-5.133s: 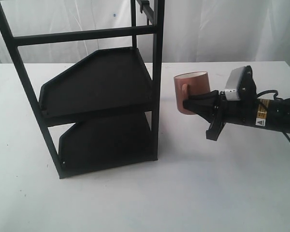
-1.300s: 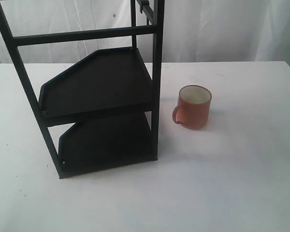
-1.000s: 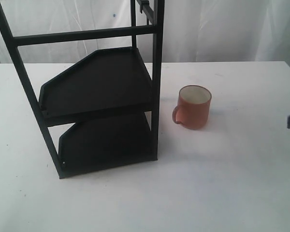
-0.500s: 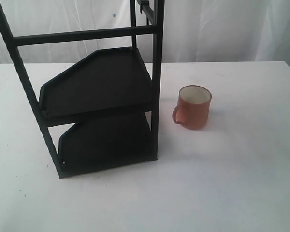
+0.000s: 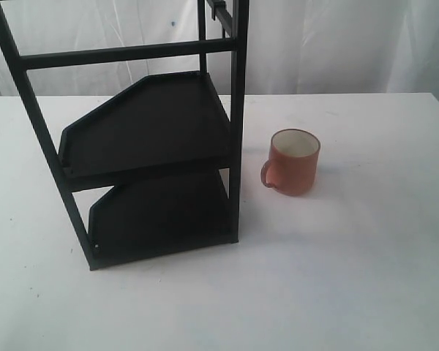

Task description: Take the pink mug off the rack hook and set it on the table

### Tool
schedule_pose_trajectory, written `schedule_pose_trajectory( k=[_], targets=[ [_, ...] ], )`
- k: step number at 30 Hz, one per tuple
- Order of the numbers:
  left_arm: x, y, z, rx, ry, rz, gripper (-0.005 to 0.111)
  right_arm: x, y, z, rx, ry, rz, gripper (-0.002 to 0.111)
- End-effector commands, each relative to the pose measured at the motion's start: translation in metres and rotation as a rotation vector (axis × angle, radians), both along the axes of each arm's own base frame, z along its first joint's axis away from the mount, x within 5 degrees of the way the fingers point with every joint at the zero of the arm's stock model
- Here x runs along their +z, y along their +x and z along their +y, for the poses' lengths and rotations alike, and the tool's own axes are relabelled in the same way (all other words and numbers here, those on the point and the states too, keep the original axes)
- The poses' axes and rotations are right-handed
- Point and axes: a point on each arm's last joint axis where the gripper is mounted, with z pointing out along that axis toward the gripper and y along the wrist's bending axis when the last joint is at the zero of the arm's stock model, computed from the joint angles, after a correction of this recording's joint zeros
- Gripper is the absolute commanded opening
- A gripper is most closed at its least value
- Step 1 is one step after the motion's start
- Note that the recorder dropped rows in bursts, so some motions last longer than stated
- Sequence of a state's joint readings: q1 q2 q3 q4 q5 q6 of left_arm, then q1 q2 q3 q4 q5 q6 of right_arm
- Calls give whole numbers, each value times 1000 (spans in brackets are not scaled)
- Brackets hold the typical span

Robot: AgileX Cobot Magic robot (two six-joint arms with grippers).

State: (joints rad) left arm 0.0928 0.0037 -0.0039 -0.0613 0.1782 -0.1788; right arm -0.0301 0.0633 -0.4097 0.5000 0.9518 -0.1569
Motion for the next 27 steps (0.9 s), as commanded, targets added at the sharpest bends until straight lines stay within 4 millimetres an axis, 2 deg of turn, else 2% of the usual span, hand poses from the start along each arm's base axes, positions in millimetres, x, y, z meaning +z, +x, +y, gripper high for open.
schedule_pose_trajectory(
  k=[1, 3, 7, 9, 10, 14, 18, 19, 21, 27],
  targets=[
    [-1, 0, -1, -9, -4, -1, 0, 30, 6, -11, -137, -9, -308, 0],
    [-1, 0, -1, -9, -4, -1, 0, 42, 10, -23, -287, -51, -601, 0],
    [-1, 0, -1, -9, -4, -3, 0, 54, 1, -48, -659, -197, -1099, 0],
    [-1, 0, -1, -9, -4, -4, 0, 50, 1, -47, -672, -261, -1184, 0],
    [-1, 0, -1, -9, -4, -4, 0, 46, 3, -47, -657, -237, -1185, 0],
    [-1, 0, -1, -9, -4, -4, 0, 16, 19, -40, -534, -202, -1048, 0],
    [-1, 0, -1, -9, -4, -4, 0, -42, 39, -41, -491, -192, -676, 0],
    [-1, 0, -1, -9, -4, -4, 0, -45, 39, -42, -495, -190, -641, 0],
    [-1, 0, -1, -9, -4, -4, 0, -66, 40, -45, -509, -228, -415, 0],
    [-1, 0, -1, -9, -4, -4, 0, -87, 37, -48, -518, -258, -176, 0]
  ],
)
